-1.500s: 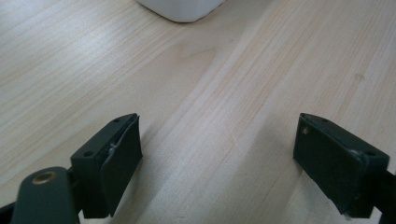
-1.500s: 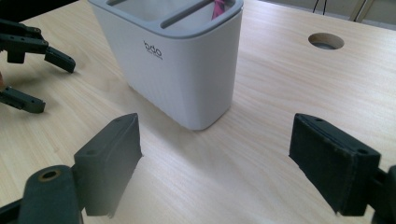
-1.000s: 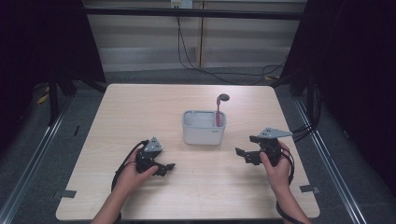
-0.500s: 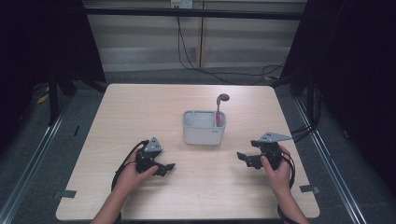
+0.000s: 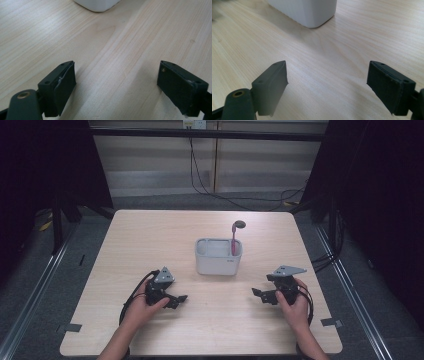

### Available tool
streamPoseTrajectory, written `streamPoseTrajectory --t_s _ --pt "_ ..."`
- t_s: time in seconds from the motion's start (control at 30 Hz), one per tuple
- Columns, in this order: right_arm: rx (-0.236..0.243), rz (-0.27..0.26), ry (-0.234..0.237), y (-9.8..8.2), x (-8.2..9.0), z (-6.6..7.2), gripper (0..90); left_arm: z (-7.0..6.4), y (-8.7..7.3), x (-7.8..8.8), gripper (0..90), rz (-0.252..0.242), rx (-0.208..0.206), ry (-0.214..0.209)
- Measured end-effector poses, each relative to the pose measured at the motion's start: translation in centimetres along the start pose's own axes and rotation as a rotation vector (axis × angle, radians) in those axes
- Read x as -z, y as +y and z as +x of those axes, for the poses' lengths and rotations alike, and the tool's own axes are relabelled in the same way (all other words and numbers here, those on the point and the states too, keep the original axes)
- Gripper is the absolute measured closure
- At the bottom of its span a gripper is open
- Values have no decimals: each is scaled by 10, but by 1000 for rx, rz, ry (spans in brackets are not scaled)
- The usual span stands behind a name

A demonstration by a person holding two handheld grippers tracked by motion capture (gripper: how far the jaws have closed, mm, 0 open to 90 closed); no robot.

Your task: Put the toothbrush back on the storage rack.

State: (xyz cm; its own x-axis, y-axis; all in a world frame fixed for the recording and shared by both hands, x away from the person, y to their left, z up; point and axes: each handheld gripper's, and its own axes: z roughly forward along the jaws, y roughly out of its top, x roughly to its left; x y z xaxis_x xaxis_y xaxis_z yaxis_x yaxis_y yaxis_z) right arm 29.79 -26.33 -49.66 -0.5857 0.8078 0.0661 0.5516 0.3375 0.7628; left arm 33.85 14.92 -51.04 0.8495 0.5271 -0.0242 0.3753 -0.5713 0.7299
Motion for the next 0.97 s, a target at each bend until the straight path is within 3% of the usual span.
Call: streamPoseTrajectory --t_s 0.47,0.97 --pt "45 81 -19 -8 -10 2 162 0 0 0 147 1 -1 0" --pt "42 66 -9 -12 -11 -2 126 0 0 0 147 4 -1 1"
